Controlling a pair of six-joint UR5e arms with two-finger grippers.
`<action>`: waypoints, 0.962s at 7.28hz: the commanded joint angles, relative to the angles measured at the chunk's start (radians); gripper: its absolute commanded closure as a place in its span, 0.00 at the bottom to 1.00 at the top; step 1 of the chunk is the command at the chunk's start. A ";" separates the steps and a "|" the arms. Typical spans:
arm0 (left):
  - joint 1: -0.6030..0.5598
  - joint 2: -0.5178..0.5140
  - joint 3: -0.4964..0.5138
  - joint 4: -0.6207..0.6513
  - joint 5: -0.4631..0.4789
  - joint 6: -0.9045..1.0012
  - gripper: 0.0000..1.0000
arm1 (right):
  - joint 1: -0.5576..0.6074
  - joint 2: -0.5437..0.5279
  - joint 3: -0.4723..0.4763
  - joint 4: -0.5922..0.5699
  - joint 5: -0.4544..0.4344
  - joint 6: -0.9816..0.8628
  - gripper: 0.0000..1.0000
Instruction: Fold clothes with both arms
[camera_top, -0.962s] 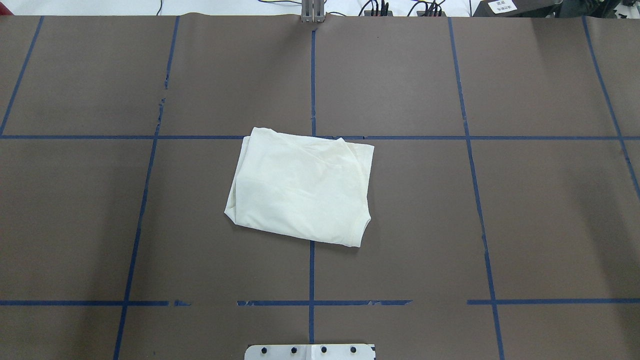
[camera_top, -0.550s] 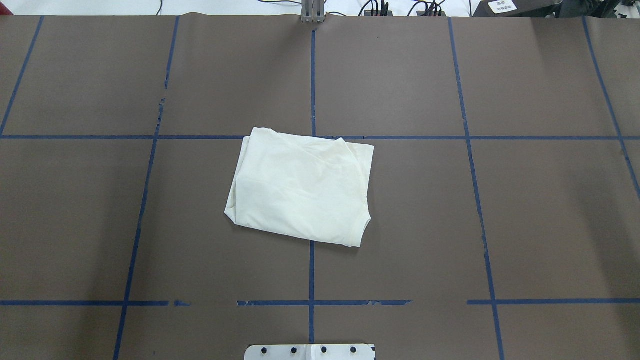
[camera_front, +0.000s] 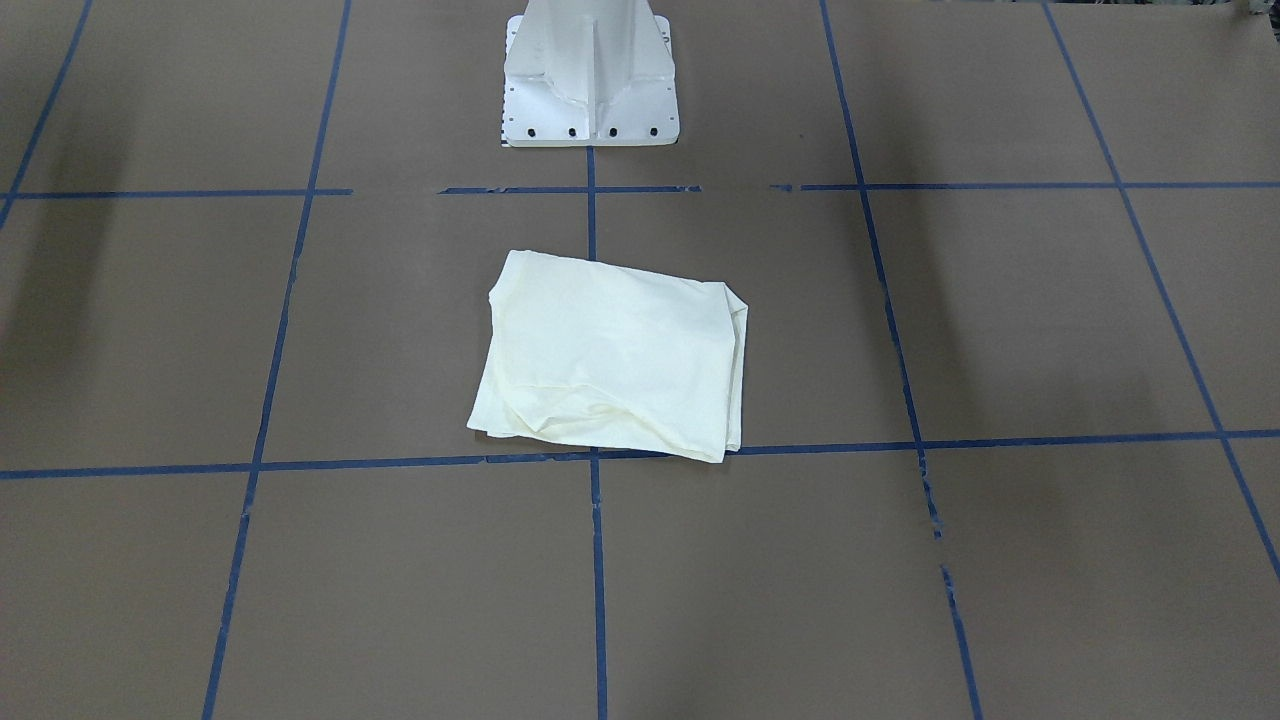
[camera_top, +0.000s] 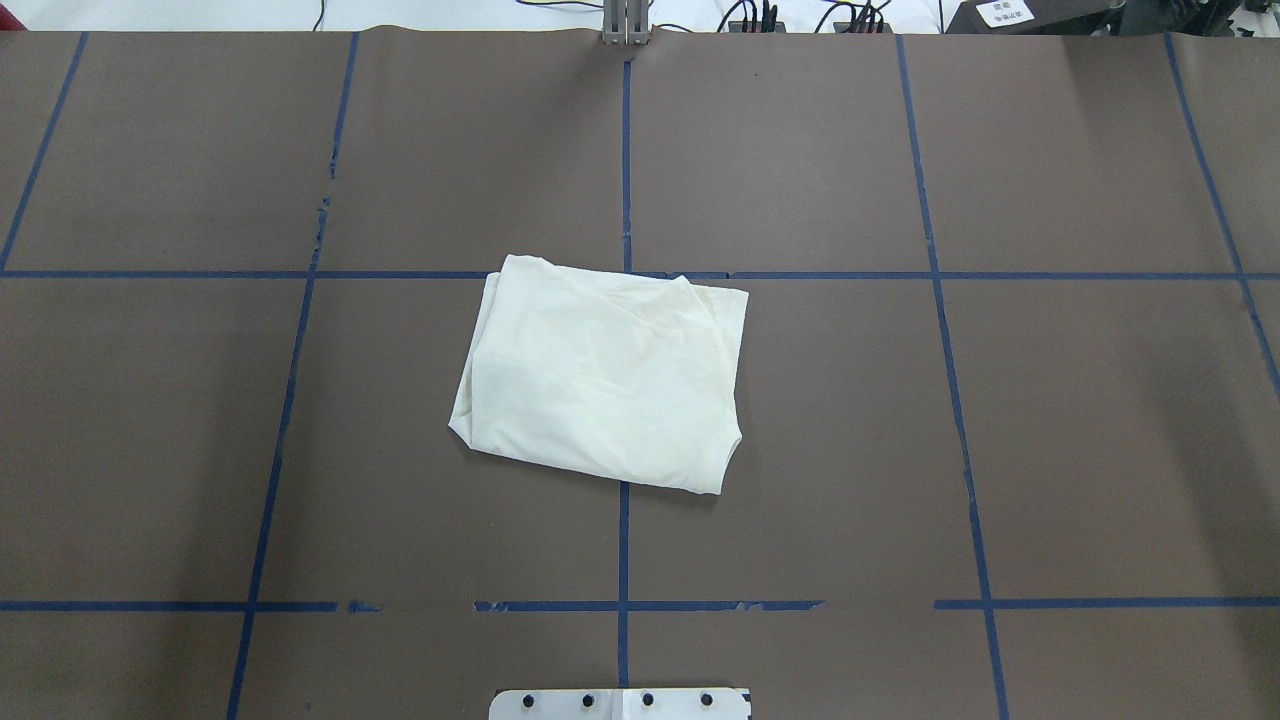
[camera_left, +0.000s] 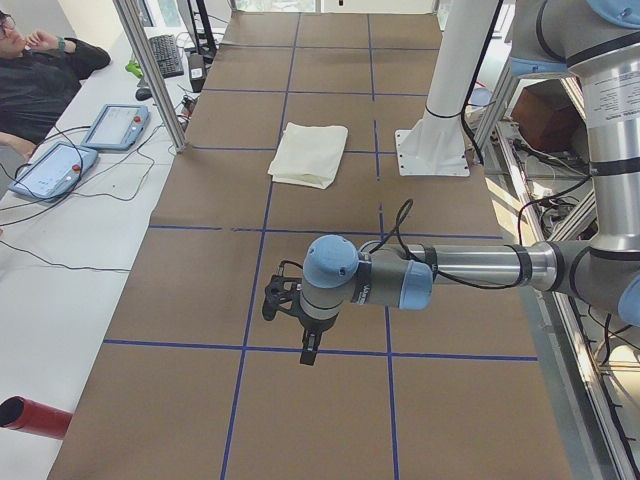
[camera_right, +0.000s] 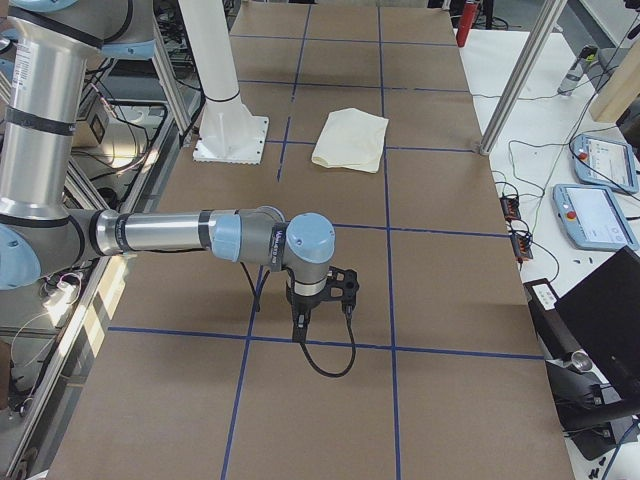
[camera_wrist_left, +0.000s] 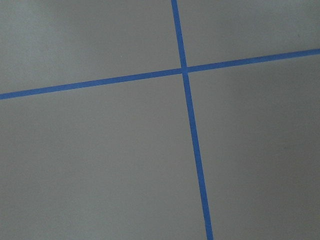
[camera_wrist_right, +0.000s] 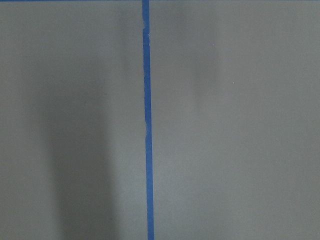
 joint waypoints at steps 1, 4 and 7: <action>0.000 0.001 -0.001 0.000 -0.001 0.000 0.00 | 0.001 0.000 0.002 0.000 0.001 0.002 0.00; 0.000 0.001 -0.001 0.000 -0.001 0.000 0.00 | 0.000 0.002 0.002 0.002 0.003 0.000 0.00; 0.000 0.002 0.006 0.005 0.001 -0.002 0.00 | 0.000 0.002 0.002 -0.002 0.010 0.002 0.00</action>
